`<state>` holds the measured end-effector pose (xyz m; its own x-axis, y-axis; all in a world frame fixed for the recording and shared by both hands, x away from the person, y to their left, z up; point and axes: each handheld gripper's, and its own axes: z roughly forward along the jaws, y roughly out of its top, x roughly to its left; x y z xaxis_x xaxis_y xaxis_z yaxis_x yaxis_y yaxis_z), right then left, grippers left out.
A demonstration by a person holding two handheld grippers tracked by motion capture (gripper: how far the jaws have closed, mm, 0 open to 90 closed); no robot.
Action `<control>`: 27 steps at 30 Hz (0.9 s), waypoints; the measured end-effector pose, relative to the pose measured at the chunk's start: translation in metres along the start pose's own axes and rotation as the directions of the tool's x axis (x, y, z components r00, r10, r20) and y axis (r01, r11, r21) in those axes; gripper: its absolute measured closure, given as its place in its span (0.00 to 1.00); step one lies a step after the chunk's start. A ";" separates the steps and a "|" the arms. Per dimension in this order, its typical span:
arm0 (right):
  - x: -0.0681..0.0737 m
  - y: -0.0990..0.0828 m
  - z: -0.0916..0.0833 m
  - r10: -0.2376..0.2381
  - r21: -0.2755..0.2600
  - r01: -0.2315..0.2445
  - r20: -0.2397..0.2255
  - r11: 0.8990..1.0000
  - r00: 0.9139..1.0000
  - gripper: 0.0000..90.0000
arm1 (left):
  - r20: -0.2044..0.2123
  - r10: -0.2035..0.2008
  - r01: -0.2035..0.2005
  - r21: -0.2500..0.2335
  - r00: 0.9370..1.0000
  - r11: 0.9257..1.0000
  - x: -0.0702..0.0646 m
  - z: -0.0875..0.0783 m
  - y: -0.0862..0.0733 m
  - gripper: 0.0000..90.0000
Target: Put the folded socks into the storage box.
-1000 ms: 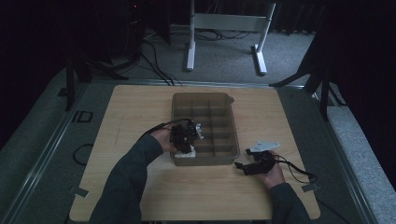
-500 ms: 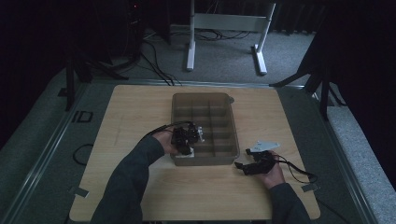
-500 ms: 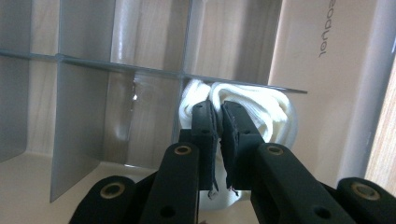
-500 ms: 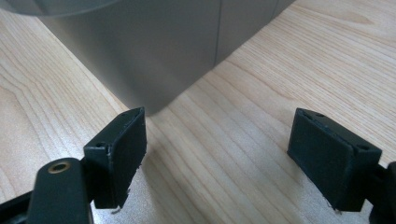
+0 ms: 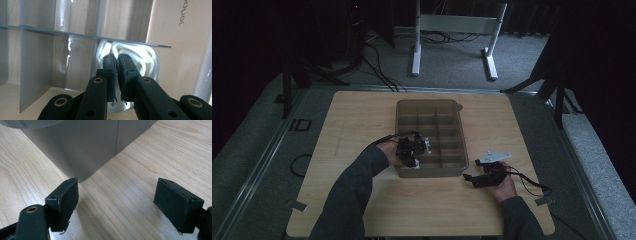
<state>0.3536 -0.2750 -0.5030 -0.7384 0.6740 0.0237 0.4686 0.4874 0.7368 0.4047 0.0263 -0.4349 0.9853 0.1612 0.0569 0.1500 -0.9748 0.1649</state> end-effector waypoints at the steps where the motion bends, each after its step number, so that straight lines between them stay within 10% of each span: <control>1: 0.000 0.000 0.000 0.000 0.000 0.000 0.000 1.000 1.000 0.21 | -0.004 0.002 -0.002 0.003 1.000 1.000 -0.001 0.001 0.001 0.94; 27: 0.000 0.000 0.000 0.003 -0.001 -0.003 -0.001 1.000 1.000 0.21 | -0.033 0.036 -0.035 0.040 0.999 0.999 -0.001 0.003 -0.004 0.96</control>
<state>0.3535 -0.2749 -0.5029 -0.7374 0.6750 0.0264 0.4704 0.4850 0.7372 0.4030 0.0296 -0.4383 0.9868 0.1309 0.0951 0.1189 -0.9853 0.1229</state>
